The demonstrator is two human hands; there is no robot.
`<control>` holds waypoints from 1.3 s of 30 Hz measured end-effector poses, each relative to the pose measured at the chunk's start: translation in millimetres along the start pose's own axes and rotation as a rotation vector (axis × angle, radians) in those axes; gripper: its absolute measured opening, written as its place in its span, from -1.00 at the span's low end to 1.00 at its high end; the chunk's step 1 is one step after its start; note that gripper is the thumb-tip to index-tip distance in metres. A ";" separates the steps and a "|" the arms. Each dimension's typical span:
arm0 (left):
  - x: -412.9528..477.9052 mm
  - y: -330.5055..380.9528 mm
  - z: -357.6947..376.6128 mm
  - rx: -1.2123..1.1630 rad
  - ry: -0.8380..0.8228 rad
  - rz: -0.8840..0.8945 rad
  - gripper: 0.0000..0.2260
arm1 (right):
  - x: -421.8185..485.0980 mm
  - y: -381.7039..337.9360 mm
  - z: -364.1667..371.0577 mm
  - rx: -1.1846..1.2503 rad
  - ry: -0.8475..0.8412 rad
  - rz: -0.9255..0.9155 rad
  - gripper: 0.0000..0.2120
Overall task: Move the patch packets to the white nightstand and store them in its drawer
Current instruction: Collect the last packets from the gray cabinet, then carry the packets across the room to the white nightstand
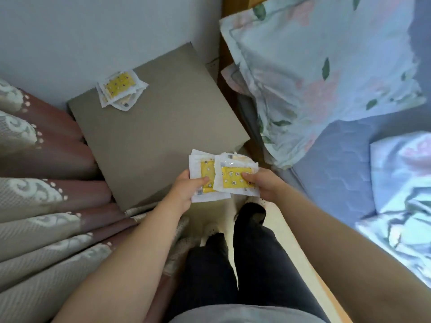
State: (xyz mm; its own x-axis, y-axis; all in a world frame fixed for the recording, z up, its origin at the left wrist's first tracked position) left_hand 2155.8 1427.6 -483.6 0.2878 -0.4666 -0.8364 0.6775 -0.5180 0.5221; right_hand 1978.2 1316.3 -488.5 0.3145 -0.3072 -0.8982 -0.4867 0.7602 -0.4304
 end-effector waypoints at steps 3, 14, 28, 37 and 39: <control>-21.3 -29.7 38.1 0.096 -0.107 -0.055 -0.79 | -33.6 46.9 -39.3 0.128 0.095 -0.009 -0.70; -109.9 -182.8 155.7 0.658 -0.387 -0.216 -0.74 | -150.8 272.7 -144.7 0.418 0.421 0.050 -0.79; -317.2 -538.4 279.8 1.369 -0.718 -0.307 -0.69 | -366.6 666.2 -204.0 1.255 0.778 0.043 -0.76; -460.0 -777.4 321.9 1.737 -1.028 -0.340 -0.73 | -476.0 882.5 -196.5 1.743 0.990 0.006 -0.68; -487.5 -823.9 330.8 1.778 -1.098 -0.360 -0.70 | -498.5 921.6 -194.8 1.809 1.041 0.043 -0.70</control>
State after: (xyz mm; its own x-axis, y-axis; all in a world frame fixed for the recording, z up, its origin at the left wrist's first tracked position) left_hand 1233.4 1844.7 -450.8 -0.5406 0.0008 -0.8413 -0.8005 -0.3081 0.5141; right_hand 1214.1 2058.5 -454.8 -0.4571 0.0787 -0.8859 0.8835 0.1544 -0.4422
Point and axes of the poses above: each hand's wrist, its own x-axis towards the middle knuckle, its own z-axis out of the palm, y = z × x, the point moved 3 cm from there along x, towards the middle knuckle, and after that the axes turned 12 degrees about -x, right-handed, at the moved point
